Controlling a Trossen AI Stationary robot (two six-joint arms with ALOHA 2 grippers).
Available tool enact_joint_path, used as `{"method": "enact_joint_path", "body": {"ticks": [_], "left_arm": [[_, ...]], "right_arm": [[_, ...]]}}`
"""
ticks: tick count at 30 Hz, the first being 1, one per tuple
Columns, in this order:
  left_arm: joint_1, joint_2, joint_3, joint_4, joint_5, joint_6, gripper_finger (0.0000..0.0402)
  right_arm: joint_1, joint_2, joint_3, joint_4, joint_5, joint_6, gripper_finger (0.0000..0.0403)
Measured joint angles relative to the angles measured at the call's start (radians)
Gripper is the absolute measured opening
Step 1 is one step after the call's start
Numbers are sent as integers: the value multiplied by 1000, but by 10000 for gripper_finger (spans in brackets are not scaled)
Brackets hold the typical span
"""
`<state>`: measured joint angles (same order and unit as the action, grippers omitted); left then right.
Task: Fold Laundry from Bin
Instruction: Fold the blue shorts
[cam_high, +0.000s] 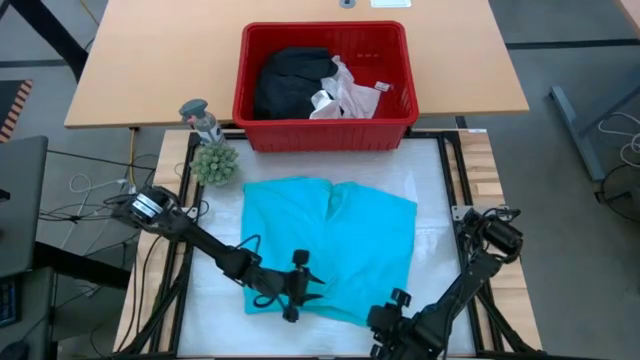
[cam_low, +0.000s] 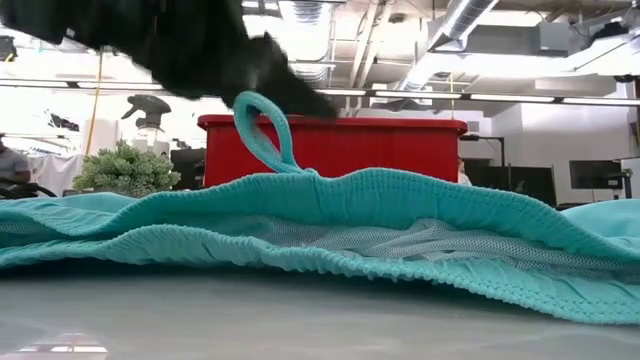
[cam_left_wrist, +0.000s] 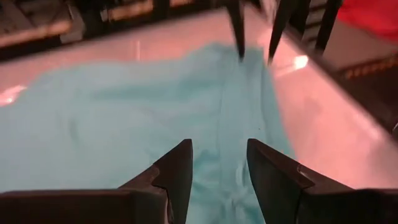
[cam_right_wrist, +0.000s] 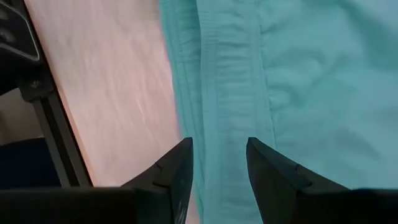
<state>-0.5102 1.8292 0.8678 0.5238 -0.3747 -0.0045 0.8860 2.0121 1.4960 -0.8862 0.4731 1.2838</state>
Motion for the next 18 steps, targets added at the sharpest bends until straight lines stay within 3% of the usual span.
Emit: {"method": "enact_joint_path", "body": {"ticks": [9,13,18], "left_arm": [[-15,143,9,25,-6,-99,141],[-21,153,14,12,-7,-105,141],[-19,153,14,8,-6,-109,141]], "right_arm": [[40,0,12,-96,0,53,171],[53,0,40,-95,-6,-28,171],[29,0,66,-92,-184,-189,175]]}}
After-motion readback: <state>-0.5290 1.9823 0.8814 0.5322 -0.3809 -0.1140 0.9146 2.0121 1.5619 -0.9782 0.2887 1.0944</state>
